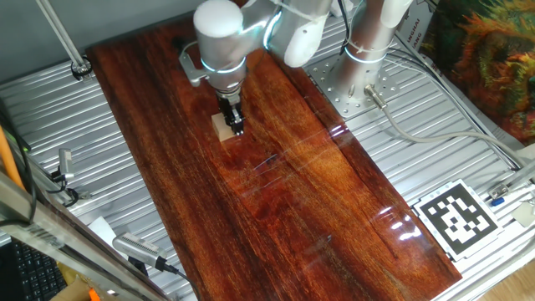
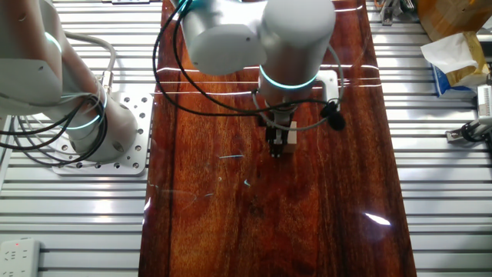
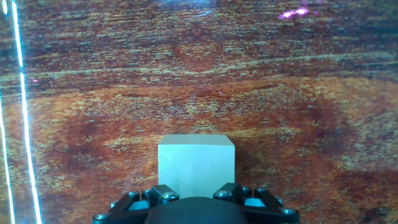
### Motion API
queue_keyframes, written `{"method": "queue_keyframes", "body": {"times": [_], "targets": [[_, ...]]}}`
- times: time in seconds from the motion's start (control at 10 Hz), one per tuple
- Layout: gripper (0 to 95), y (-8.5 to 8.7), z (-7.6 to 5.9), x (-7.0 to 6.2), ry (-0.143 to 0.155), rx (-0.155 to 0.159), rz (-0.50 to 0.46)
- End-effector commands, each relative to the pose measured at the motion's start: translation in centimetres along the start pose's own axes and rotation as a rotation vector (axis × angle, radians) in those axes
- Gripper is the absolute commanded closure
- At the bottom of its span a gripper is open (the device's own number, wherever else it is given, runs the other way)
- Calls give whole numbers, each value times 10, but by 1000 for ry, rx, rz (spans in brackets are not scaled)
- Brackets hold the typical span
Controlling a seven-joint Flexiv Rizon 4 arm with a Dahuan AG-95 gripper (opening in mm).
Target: Hold a small block with the gripper and sweep it from left to right on the table
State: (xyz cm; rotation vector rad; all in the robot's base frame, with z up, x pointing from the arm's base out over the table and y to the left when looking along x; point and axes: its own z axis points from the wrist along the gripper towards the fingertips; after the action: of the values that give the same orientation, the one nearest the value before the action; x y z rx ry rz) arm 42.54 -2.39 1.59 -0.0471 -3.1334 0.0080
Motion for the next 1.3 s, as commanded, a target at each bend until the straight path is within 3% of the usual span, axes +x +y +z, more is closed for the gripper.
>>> {"method": "queue_keyframes", "body": {"times": [0.1, 0.2, 0.4, 0.6, 0.9, 1.1, 1.3], "targets": [[570, 1, 6, -2, 12, -3, -2], [570, 1, 6, -2, 12, 5, -6], [570, 1, 6, -1, 48, 39, -16], [570, 1, 6, 1, 20, 38, -25], [570, 1, 6, 3, 14, 23, -12], [570, 1, 6, 3, -1, -11, 7], [570, 2, 7, 6, 1, -9, 8]]}}
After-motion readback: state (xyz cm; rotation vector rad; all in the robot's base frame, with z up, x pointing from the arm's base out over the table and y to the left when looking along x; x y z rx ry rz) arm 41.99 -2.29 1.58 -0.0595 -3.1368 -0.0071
